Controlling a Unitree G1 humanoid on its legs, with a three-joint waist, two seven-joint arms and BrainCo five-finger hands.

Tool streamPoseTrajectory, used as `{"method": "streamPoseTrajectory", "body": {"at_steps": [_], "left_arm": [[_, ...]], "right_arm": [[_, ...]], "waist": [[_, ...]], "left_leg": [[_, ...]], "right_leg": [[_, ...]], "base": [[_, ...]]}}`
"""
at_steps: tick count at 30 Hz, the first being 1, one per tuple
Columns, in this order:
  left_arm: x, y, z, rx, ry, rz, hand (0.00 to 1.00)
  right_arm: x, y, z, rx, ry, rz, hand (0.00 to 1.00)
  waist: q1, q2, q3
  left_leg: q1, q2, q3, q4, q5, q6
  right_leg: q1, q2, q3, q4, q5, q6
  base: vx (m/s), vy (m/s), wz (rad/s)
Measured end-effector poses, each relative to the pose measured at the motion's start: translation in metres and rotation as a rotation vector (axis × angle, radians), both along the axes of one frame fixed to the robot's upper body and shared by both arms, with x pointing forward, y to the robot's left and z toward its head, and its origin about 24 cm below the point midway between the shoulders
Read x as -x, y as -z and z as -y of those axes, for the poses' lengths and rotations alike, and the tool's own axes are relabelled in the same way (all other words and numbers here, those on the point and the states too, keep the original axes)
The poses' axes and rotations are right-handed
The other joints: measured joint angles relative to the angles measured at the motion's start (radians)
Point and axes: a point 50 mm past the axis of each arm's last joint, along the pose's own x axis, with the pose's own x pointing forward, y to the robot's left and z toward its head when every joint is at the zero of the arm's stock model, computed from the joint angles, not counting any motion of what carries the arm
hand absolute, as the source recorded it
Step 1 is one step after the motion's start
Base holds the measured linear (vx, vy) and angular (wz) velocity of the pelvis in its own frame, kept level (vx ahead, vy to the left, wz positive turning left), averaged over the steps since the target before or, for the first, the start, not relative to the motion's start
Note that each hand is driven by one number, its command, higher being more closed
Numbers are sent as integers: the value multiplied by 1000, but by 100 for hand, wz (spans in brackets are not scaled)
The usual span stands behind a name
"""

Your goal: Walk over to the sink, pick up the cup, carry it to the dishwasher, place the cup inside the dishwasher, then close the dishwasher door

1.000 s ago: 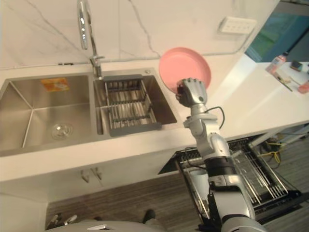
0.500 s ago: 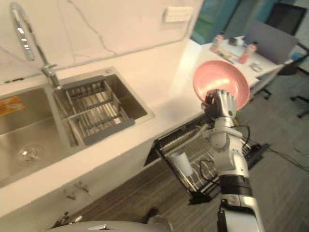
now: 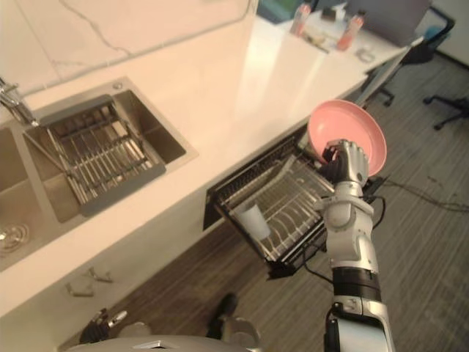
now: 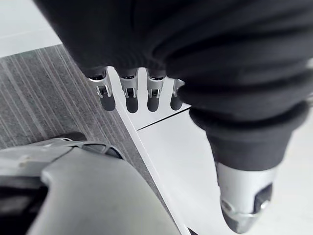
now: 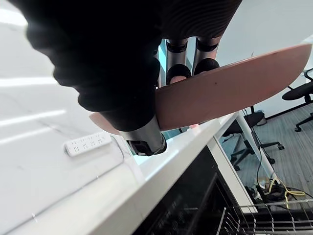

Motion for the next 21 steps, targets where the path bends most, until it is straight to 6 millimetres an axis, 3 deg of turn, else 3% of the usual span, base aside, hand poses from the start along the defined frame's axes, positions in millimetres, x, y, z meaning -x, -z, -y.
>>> {"method": "streamPoseTrajectory", "body": {"at_steps": [11,19,21], "left_arm": [[-54,-14,6,32,0,175,0],[-84,-22,17,58,62,240,0],[-88,-24,20,67,68,249,0]], "right_arm": [[-40,-23,4,-113,-26,-7,100],[-69,-47,9,-227,-65,-52,100],[-75,-52,8,-251,-70,-62,100]], "waist": [[-6,51,220],[25,109,276],[37,112,279]], "left_leg": [[-146,-77,-17,40,20,51],[-303,-101,-70,137,8,84],[-333,-106,-72,143,12,91]], "right_leg": [[-146,-91,12,47,45,-8],[-248,-136,13,71,76,-10],[-275,-142,17,74,82,-14]], "base": [[-45,127,4],[-89,111,19],[-82,62,11]]}}
